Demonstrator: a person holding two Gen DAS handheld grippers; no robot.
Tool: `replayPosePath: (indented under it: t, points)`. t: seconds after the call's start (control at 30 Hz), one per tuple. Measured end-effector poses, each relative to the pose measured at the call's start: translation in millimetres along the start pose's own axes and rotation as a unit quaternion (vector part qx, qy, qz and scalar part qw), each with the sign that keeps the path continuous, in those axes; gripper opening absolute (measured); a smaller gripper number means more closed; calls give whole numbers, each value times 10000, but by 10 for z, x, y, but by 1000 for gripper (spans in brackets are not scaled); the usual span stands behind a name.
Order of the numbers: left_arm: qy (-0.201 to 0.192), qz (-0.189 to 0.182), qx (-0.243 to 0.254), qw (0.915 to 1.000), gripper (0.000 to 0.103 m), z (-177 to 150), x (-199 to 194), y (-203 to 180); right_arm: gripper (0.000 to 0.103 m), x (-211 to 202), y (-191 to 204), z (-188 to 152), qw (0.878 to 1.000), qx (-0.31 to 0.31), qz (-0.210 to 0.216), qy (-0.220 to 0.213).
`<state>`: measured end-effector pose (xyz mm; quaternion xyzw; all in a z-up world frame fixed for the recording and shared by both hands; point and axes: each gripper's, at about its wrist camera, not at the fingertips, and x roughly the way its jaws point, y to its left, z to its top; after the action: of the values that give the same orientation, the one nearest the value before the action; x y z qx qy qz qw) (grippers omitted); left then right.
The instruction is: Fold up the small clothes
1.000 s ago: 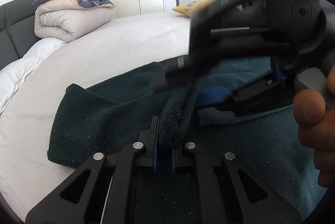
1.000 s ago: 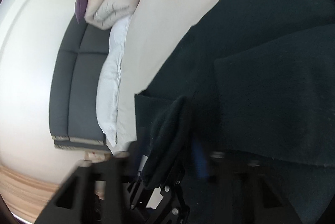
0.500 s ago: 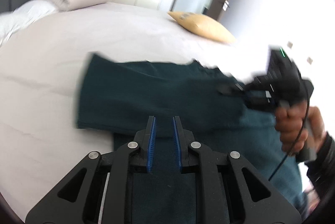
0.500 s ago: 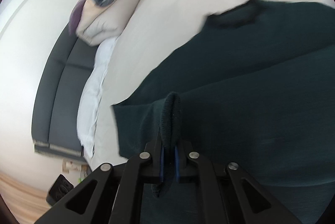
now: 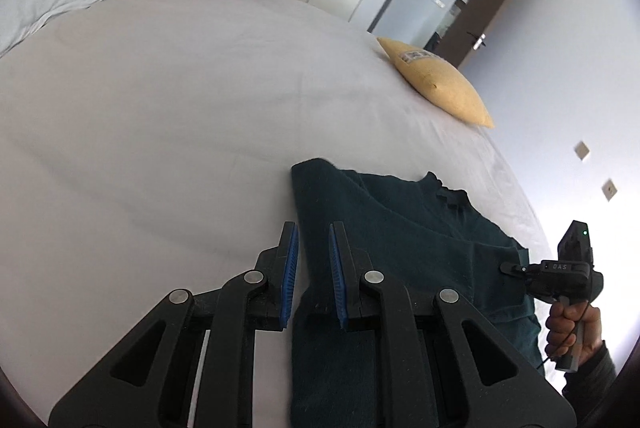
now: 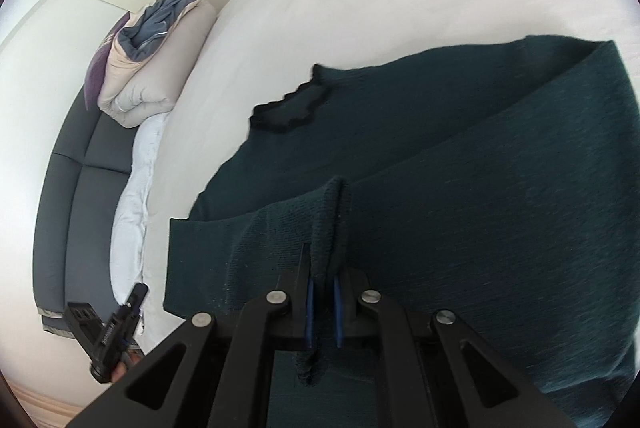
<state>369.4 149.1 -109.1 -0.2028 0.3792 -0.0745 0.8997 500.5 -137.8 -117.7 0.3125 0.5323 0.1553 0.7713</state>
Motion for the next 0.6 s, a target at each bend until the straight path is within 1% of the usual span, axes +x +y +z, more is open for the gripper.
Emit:
replayPosePath:
  t: [0.1, 0.27, 0.4, 0.5, 0.57, 0.6]
  points:
    - [89, -12, 156, 9998, 15, 85, 153, -163, 9, -122, -37, 62, 9998, -69, -140, -89]
    - [250, -23, 370, 9990, 15, 151, 390, -366, 9, -242, -85, 156, 9979, -229, -591, -130]
    - [431, -8, 428, 9982, 15, 131, 610, -468, 9, -239, -142, 184, 9974, -207, -674, -146]
    - [601, 172, 592, 9963, 15, 84, 812, -509, 10, -194, -151, 157, 9969, -228, -738, -143]
    - [723, 284, 622, 9950, 15, 53, 920, -497, 15, -186, -181, 128, 9968, -137, -768, -170]
    - [782, 329, 618, 9945, 15, 33, 961, -481, 15, -196, -212, 116, 9972, -30, -720, -191]
